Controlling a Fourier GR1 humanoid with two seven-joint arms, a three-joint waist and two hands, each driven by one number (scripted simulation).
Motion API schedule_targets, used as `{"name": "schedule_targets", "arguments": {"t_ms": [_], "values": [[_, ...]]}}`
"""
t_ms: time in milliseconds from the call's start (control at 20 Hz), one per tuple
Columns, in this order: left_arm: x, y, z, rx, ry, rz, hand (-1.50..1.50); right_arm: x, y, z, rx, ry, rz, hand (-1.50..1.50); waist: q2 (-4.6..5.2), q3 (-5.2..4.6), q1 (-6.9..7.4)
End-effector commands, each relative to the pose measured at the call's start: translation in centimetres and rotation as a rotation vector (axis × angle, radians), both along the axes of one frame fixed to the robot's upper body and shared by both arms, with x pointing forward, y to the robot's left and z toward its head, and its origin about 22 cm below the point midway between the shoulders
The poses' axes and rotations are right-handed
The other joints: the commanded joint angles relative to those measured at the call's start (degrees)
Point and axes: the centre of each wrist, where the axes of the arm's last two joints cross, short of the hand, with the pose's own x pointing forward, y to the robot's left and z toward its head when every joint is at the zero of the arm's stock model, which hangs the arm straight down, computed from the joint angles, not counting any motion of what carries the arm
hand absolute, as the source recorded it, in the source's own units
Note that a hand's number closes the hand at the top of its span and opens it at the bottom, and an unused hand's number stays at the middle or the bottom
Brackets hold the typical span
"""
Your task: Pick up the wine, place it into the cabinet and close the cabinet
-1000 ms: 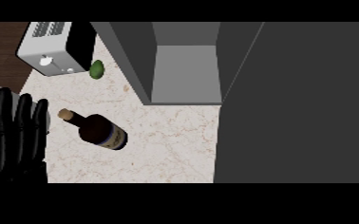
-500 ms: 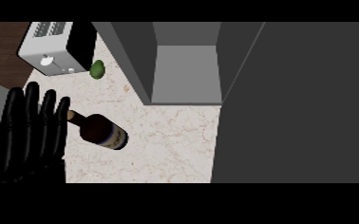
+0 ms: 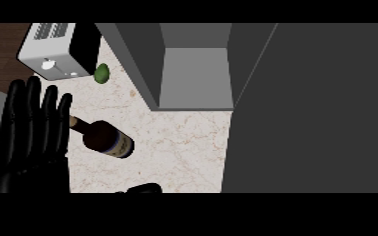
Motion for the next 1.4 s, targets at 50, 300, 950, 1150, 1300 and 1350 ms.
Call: {"name": "schedule_targets", "arguments": {"t_ms": [50, 300, 950, 1150, 1300, 1350], "values": [[0.6, -0.2, 1.1, -0.011, -0.049, 0.064, -1.5, -2.2, 0.3, 2.7, 0.02, -0.038, 0.074, -1.5, 0.08, -0.06, 0.01], [1.2, 0.8, 1.2, 0.014, -0.054, 0.146, -1.5, -3.5, 0.5, 2.2, 0.03, -0.029, 0.071, -1.5, 0.05, -0.02, -0.18], [1.0, 3.7, -3.9, 0.023, 0.042, 0.181, -1.5, -3.5, 0.5, 4.2, 0.009, -0.043, 0.075, -1.5, 0.05, -0.1, 0.01], [1.3, 5.6, -6.8, 0.054, 0.052, 0.215, -1.5, -3.4, 0.7, 4.5, 0.016, -0.045, 0.063, -1.5, 0.04, -0.15, 0.05], [3.0, 4.8, -8.9, 0.018, 0.1, 0.212, -1.5, -2.3, 0.3, 5.3, 0.026, -0.059, 0.059, -1.5, 0.16, -0.1, -0.09], [1.7, 5.3, -8.6, 0.034, 0.101, 0.206, -1.5, -2.5, 0.9, 5.9, 0.016, -0.045, 0.067, -1.5, 0.04, -0.12, 0.12]]}}
